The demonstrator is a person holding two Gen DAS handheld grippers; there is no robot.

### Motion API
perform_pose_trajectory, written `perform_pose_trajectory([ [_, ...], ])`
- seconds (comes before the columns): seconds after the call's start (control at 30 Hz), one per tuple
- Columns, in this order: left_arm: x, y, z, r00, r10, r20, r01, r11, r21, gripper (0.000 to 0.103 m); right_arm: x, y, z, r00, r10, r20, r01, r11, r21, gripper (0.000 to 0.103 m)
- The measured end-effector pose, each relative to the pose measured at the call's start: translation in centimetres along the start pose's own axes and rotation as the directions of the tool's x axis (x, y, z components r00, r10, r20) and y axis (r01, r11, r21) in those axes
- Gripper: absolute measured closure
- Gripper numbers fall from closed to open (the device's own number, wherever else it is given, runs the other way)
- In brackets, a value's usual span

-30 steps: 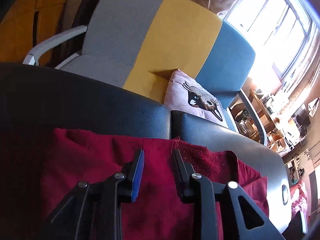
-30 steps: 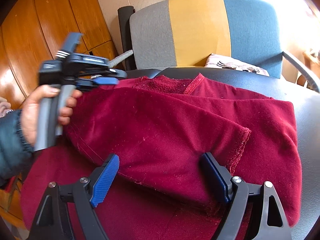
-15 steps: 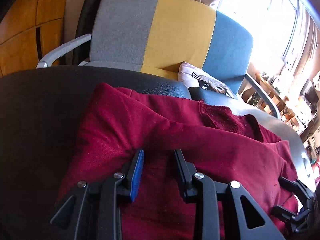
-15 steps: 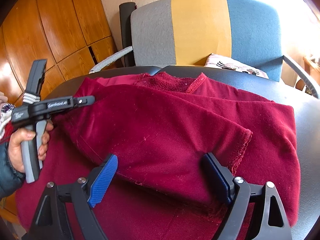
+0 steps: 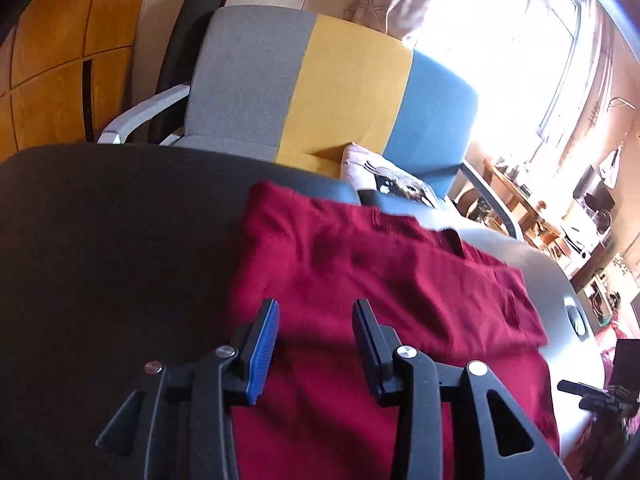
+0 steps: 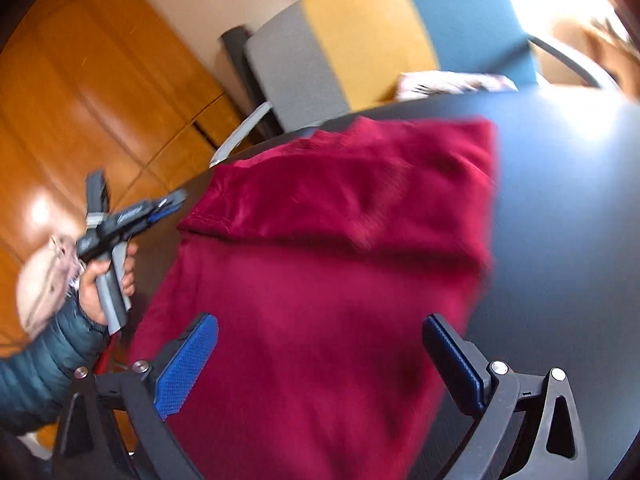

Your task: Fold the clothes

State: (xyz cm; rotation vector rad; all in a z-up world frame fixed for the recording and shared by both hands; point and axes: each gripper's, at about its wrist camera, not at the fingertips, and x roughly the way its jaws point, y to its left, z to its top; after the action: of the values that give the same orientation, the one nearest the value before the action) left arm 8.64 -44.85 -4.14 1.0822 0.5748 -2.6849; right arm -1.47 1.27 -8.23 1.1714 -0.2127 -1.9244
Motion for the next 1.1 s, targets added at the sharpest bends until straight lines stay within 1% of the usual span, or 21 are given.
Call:
perform_pose_trajectory([
  [0.1, -1.9, 1.9, -3.0, 0.999, 0.013, -0.034, -0.014, 1.0, -0.012, 0.062, -2.3, -1.3, -4.4, 0.999, 0.033, -0.018, -0.031, 0.995, 0.096, 0.0],
  [0.17, -3.5, 3.3, -5.3, 0.999, 0.025, -0.045, -0.027, 0.999, -0.045, 0.062, -3.5, -0.9, -6.4, 0.998, 0.068, 0.012, -0.069, 0.993, 0.095, 0.0],
  [0.23, -5.2, 4.7, -7.4, 0.998, 0.034, -0.048, -0.038, 0.996, -0.081, 0.061, -4.0, -0.1, -8.1, 0.99, 0.138, 0.011, -0.138, 0.984, 0.112, 0.0],
  [0.33, -7.3, 6.3, -9.9, 0.997, 0.048, -0.056, -0.054, 0.991, -0.12, 0.059, -3.5, 1.8, -10.0, 0.978, 0.207, -0.036, -0.204, 0.977, 0.07, 0.0],
  [0.43, -8.3, 7.4, -11.9, 0.994, 0.057, -0.094, -0.069, 0.989, -0.13, 0.059, -2.5, 3.6, -11.3, 0.964, 0.254, -0.077, -0.25, 0.967, 0.055, 0.0],
  [0.5, -8.6, 7.7, -13.3, 0.992, 0.031, -0.121, -0.048, 0.988, -0.144, 0.059, -2.3, 4.0, -11.8, 0.967, 0.246, -0.066, -0.242, 0.968, 0.059, 0.0],
  [0.57, -9.1, 7.5, -14.3, 0.993, 0.005, -0.118, -0.022, 0.989, -0.144, 0.058, -2.6, 3.9, -12.2, 0.968, 0.25, -0.034, -0.246, 0.966, 0.08, 0.0],
  [0.63, -9.3, 6.8, -15.2, 0.989, -0.059, -0.135, 0.037, 0.987, -0.159, 0.058, -2.8, 3.8, -12.7, 0.965, 0.262, -0.028, -0.259, 0.962, 0.085, 0.0],
  [0.7, -9.3, 6.1, -16.0, 0.979, -0.132, -0.155, 0.104, 0.978, -0.179, 0.058, -2.7, 3.9, -12.8, 0.958, 0.283, -0.051, -0.278, 0.956, 0.088, 0.0],
  [0.73, -9.4, 5.8, -16.5, 0.975, -0.151, -0.16, 0.122, 0.976, -0.178, 0.058, -2.8, 3.9, -13.1, 0.953, 0.298, -0.055, -0.292, 0.952, 0.095, 0.0],
  [0.8, -9.5, 5.0, -17.3, 0.979, -0.13, -0.154, 0.109, 0.984, -0.142, 0.058, -2.8, 3.9, -13.6, 0.946, 0.32, -0.05, -0.313, 0.944, 0.103, 0.0],
  [0.83, -9.6, 4.7, -17.6, 0.981, -0.121, -0.151, 0.102, 0.986, -0.132, 0.061, -2.8, 4.0, -13.8, 0.946, 0.32, -0.042, -0.315, 0.944, 0.099, 0.0],
  [0.9, -9.5, 4.1, -17.8, 0.981, -0.114, -0.159, 0.091, 0.985, -0.143, 0.063, -2.6, 4.4, -14.0, 0.95, 0.308, -0.049, -0.304, 0.95, 0.078, 0.002],
  [0.93, -9.4, 4.0, -17.9, 0.978, -0.11, -0.175, 0.086, 0.986, -0.141, 0.068, -2.6, 4.7, -14.0, 0.957, 0.285, -0.062, -0.281, 0.958, 0.057, 0.006],
  [0.97, -9.3, 3.8, -17.8, 0.977, -0.092, -0.191, 0.069, 0.99, -0.123, 0.074, -2.6, 5.0, -14.1, 0.963, 0.259, -0.075, -0.257, 0.966, 0.034, 0.014],
  [1.0, -9.2, 3.5, -17.7, 0.976, -0.067, -0.207, 0.048, 0.994, -0.095, 0.086, -2.8, 5.0, -14.2, 0.968, 0.239, -0.081, -0.238, 0.971, 0.02, 0.02],
  [1.07, -9.1, 3.1, -17.7, 0.973, -0.057, -0.223, 0.043, 0.997, -0.066, 0.089, -3.1, 4.6, -14.3, 0.98, 0.175, -0.092, -0.176, 0.984, -0.004, 0.047],
  [1.1, -9.1, 2.9, -17.7, 0.972, -0.056, -0.23, 0.045, 0.998, -0.054, 0.092, -3.1, 4.5, -14.4, 0.984, 0.148, -0.097, -0.15, 0.989, -0.012, 0.054],
])
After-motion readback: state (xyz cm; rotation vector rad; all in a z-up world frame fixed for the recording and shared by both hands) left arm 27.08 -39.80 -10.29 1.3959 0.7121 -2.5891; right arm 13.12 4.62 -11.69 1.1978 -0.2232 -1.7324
